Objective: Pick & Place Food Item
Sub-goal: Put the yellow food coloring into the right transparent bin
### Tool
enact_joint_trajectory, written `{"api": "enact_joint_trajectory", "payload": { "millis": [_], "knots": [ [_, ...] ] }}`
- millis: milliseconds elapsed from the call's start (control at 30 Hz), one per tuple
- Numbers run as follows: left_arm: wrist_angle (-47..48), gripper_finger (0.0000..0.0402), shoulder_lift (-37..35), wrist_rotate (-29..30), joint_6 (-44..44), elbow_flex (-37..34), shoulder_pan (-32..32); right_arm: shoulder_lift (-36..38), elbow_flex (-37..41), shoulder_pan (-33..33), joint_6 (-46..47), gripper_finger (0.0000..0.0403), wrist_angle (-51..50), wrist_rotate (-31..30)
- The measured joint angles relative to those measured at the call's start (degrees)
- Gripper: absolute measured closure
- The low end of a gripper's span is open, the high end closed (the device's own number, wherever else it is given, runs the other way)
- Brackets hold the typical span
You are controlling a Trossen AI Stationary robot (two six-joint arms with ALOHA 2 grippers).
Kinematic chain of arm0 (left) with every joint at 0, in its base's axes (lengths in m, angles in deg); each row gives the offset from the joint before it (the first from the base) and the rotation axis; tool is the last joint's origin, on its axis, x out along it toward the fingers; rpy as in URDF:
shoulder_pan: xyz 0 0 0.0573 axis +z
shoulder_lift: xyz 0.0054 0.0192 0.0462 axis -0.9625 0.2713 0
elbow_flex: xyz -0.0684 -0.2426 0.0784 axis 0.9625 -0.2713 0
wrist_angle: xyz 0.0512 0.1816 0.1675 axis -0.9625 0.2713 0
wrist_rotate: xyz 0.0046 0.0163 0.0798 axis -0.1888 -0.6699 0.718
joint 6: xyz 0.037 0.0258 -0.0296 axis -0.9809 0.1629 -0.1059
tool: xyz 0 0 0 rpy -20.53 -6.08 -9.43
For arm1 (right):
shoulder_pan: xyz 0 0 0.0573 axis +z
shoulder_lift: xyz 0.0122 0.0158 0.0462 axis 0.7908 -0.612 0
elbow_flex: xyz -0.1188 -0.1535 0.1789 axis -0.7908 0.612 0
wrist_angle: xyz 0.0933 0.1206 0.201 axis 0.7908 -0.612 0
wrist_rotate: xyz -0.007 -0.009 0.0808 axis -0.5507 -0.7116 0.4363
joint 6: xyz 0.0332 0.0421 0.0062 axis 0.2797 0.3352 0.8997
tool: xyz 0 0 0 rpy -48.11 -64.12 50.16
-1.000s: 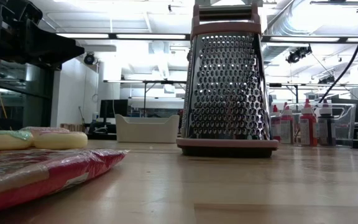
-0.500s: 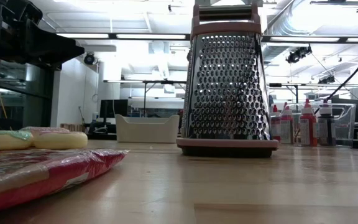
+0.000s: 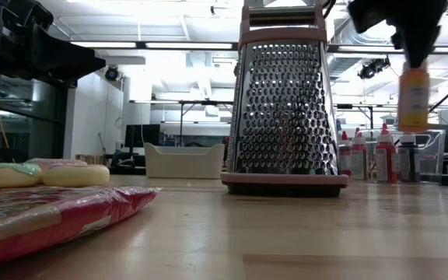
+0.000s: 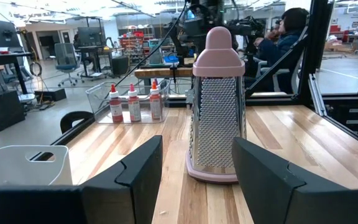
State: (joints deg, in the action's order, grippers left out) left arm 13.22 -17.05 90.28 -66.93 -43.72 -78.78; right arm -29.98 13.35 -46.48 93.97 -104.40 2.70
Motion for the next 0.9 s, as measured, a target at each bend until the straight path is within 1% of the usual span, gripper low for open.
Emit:
{"api": "enact_joint_trajectory", "payload": {
  "millis": [200,300,467,700,900],
  "knots": [
    [0.0,0.0214,0.0,0.0,0.0,0.0,0.0,0.0,0.0,-10.1,-7.6,0.0295,1.8,0.2],
    [0.0,0.0214,0.0,0.0,0.0,0.0,0.0,0.0,0.0,-15.2,-11.1,0.0295,3.4,1.4],
    [0.0,0.0214,0.0,0.0,0.0,0.0,0.0,0.0,0.0,-22.4,-16.3,0.0296,6.7,1.6],
    [0.0,0.0214,0.0,0.0,0.0,0.0,0.0,0.0,0.0,-31.1,-22.1,0.0296,9.3,1.6],
    [0.0,0.0214,0.0,0.0,0.0,0.0,0.0,0.0,-1.9,-35.8,-25.0,0.0296,9.1,1.3]
  ]
}}
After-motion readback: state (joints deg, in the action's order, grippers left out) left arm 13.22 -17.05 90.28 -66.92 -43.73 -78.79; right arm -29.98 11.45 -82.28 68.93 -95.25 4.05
